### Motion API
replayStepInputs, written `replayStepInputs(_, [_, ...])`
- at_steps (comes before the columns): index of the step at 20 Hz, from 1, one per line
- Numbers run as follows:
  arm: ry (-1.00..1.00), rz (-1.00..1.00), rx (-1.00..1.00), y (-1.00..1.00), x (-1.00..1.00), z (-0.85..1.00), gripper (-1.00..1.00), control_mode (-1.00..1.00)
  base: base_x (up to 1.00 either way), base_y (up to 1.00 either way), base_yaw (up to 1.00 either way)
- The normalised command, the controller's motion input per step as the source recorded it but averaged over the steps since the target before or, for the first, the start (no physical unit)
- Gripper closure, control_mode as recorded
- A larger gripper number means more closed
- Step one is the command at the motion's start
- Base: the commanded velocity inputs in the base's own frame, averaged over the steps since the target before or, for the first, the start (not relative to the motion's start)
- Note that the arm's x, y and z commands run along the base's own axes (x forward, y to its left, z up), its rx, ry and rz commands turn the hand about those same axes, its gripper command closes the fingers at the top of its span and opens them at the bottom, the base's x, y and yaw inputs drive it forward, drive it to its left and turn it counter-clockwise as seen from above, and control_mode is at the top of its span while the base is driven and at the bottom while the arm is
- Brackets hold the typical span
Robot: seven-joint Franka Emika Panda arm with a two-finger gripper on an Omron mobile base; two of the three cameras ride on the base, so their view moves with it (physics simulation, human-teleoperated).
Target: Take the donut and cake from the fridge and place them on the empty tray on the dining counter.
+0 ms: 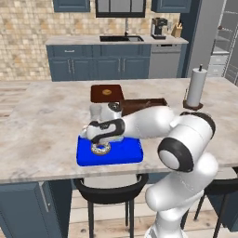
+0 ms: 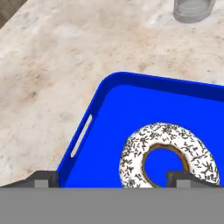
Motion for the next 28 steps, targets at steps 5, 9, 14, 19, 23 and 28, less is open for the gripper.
replayStepInputs(5, [-0.08, -0.26, -0.09, -0.69, -0.46, 0.83, -1.0, -1.0, 0.0, 0.0, 0.0])
replayStepInputs(9, [-0.04, -0.17, 0.02, -0.88, -0.69, 1.0, -1.0, -1.0, 0.0, 0.0, 0.0])
replayStepInputs(14, [-0.16, -0.01, 0.25, -0.61, -0.94, 1.0, -1.0, -1.0, 0.0, 0.0, 0.0])
replayStepInputs(19, [-0.12, 0.04, 0.03, -0.56, -1.0, 0.86, -1.0, -1.0, 0.0, 0.0, 0.0])
replayStepInputs(23, [-0.16, 0.03, -0.07, -0.35, -1.0, 0.65, -1.0, -1.0, 0.0, 0.0, 0.0])
replayStepInputs(28, [-0.05, 0.0, -0.03, -0.24, -0.94, 0.8, -1.0, -1.0, 0.0, 0.0, 0.0])
